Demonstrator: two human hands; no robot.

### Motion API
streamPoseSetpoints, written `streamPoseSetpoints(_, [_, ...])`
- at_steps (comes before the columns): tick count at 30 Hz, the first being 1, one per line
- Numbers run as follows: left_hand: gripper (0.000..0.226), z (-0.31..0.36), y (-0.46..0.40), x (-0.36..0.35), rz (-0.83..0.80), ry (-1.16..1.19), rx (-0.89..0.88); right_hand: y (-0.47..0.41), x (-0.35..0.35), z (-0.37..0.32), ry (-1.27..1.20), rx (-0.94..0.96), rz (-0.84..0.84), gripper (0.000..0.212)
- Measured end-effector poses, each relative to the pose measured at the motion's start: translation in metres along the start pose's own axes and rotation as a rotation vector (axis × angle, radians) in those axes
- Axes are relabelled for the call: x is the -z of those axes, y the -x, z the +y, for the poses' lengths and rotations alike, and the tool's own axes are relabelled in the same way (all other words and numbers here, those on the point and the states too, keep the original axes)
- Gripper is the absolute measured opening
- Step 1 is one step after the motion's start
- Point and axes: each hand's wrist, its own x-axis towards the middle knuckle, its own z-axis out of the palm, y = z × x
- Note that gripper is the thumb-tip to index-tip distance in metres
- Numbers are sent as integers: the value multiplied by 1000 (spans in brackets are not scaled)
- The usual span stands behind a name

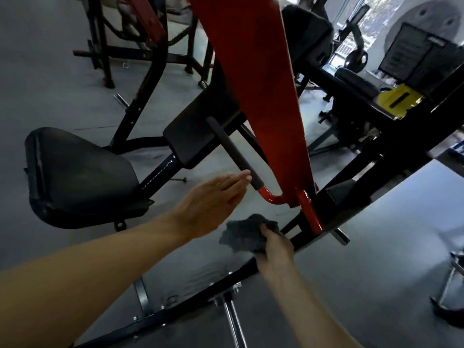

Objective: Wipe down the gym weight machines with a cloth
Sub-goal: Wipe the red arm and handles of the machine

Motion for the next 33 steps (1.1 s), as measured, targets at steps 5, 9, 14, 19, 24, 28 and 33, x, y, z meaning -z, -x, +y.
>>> streamPoseSetpoints(5, [70, 14, -34, -29, 5, 176, 112, -14, -6, 18, -220, 312, -128, 37])
streamPoseSetpoints(9, [68, 9, -60, -43, -74, 250, 150, -35, -8, 15, 433, 762, 75, 40])
streamPoseSetpoints(14, [80, 13, -68, -61, -188, 359, 214, -65, -8, 3, 1084, 947, 150, 50])
streamPoseSetpoints(19, [87, 18, -69, -60, -215, 393, 217, -64, 2, 2, 1438, 1090, 216, 84])
streamPoseSetpoints(24, [88, 15, -72, -56, -235, 406, 209, -62, 9, -4, 1584, 1147, 321, 74])
streamPoseSetpoints(28, [91, 15, -73, -54, -243, 414, 214, -67, 0, -8, 1585, 1087, 283, 86])
streamPoseSetpoints(33, [89, 15, -64, -45, -255, 351, 164, -57, 25, 7, 1453, 1018, 251, 55])
